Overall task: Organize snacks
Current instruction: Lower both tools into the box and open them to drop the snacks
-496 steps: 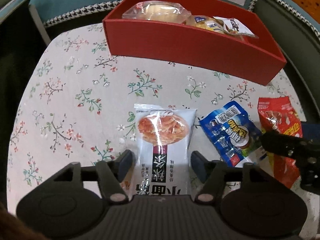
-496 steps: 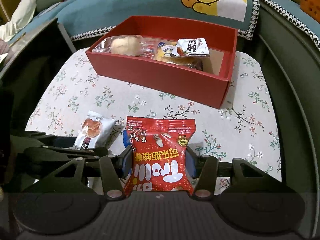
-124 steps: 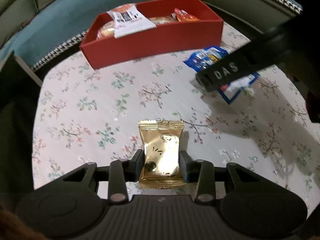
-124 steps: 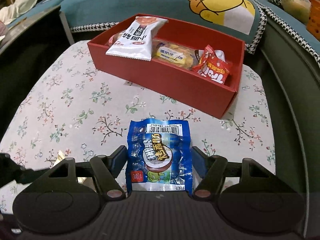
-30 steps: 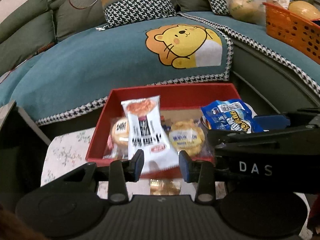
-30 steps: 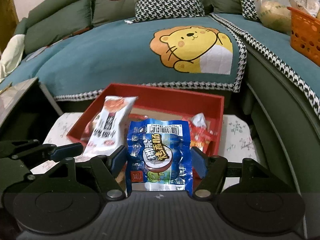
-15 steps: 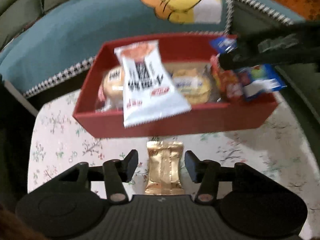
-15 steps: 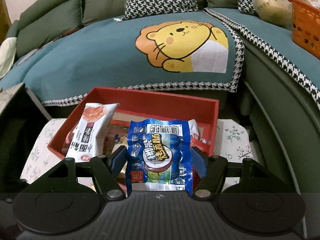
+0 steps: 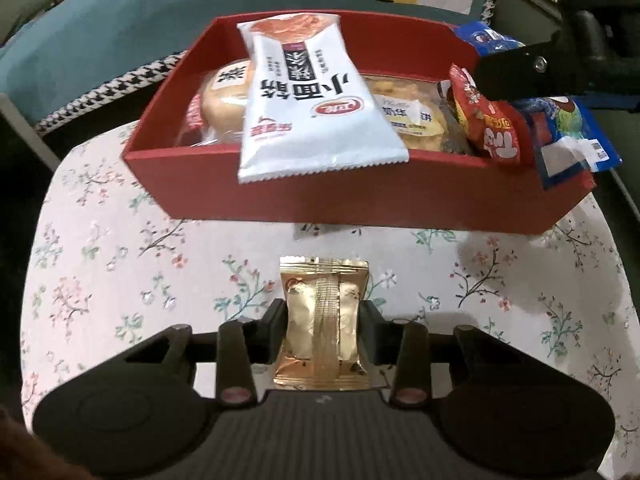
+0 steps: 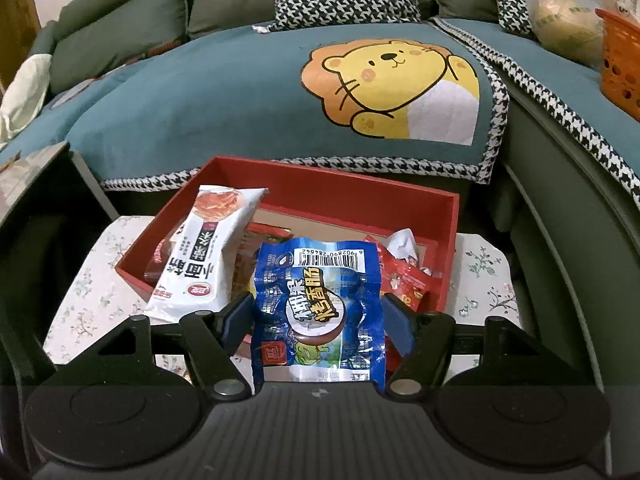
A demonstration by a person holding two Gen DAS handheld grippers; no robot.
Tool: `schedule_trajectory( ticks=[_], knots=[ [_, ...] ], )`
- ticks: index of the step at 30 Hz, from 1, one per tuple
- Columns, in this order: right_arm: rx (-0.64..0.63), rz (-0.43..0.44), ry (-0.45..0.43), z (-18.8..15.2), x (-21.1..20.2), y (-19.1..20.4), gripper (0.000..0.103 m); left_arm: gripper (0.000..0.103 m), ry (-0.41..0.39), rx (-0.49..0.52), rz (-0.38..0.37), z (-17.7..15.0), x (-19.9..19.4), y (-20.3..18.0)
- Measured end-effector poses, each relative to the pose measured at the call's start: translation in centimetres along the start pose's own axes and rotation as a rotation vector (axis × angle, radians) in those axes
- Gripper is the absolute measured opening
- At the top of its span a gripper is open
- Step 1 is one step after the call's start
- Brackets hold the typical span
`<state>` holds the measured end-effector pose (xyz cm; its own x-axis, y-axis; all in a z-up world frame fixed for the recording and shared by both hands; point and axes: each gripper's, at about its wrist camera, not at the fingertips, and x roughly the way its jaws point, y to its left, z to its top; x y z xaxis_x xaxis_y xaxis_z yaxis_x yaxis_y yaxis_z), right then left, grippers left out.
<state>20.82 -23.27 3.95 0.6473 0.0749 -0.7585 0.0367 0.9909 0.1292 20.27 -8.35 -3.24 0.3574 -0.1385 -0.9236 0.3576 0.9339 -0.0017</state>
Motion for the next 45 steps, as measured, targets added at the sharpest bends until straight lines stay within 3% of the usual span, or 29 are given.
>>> schedule_trajectory(
  ticks=[9, 17, 33, 45],
  knots=[
    [-0.007, -0.004, -0.002, -0.4, -0.7, 0.1, 0.075, 0.07, -0.121, -0.007, -0.006, 0.4, -5.6, 0.5],
    [0.02, -0.012, -0.01, 0.0, -0.5, -0.8, 0.075, 0.07, -0.22, -0.009, 0.023, 5.1, -7.0, 1.1],
    [0.102, -0.002, 0.018, 0.6, 4.2, -2.4, 0.075, 0.07, -0.211, -0.023, 0.037, 9.9, -1.9, 0.7],
    [0.13, -0.001, -0.003, 0.8, 6.3, -3.0, 0.079, 0.072, -0.202, -0.043, 0.042, 10.6, -0.6, 1.4]
  ],
)
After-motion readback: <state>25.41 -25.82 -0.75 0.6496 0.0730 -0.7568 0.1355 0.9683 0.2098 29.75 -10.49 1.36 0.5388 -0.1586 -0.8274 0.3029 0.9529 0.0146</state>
